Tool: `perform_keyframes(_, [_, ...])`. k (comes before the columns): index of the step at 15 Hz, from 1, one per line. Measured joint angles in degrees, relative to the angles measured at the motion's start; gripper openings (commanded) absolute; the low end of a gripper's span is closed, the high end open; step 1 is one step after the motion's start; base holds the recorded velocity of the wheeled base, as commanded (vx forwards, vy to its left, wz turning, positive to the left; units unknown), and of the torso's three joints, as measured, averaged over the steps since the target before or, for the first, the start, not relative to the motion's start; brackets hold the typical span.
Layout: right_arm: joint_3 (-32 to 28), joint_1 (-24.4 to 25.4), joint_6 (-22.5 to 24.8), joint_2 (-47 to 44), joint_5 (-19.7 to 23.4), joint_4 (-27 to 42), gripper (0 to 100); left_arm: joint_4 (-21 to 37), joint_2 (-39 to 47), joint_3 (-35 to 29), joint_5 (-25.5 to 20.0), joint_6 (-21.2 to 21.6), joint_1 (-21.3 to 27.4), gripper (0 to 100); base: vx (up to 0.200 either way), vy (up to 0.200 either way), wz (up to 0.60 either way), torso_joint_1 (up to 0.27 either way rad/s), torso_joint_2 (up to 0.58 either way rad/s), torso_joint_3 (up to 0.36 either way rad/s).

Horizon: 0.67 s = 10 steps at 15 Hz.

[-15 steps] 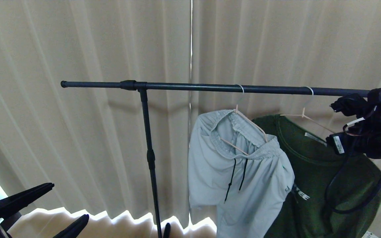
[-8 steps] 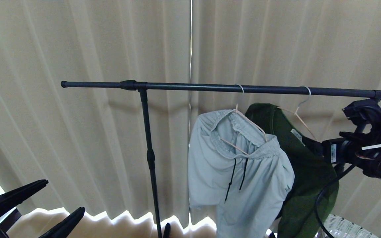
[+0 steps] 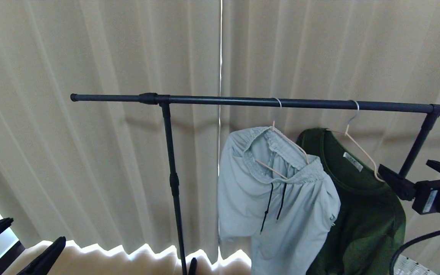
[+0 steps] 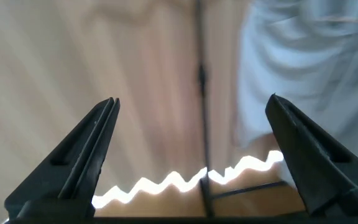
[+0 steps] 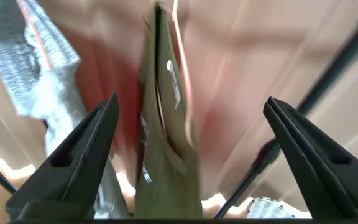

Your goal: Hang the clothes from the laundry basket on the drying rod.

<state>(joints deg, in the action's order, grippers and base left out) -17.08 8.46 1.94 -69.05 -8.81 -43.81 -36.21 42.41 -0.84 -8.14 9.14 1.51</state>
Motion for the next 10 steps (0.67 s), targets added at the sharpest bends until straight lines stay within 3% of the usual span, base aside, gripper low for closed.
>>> perform_keyframes(4, [4.8,0.1,2.1,10.8,0.2,9.4,100,15.7,-12.0,-0.4,0.4,0.0,-6.8,100,0.0,0.0,0.0,0.0,0.0,0.0])
perform_keyframes(8, [5.7,0.0,2.5,25.3,0.0,32.9,100,34.3,-25.4,-1.0,-0.1,0.2,-7.5,100,0.0,0.0,0.0,0.0,0.0,0.0])
perform_keyframes(10, [5.5,-0.1,2.5,33.1,-0.2,45.3,100,35.5,-28.7,-1.0,-0.2,0.2,-5.7,100,0.0,0.0,0.0,0.0,0.0,0.0])
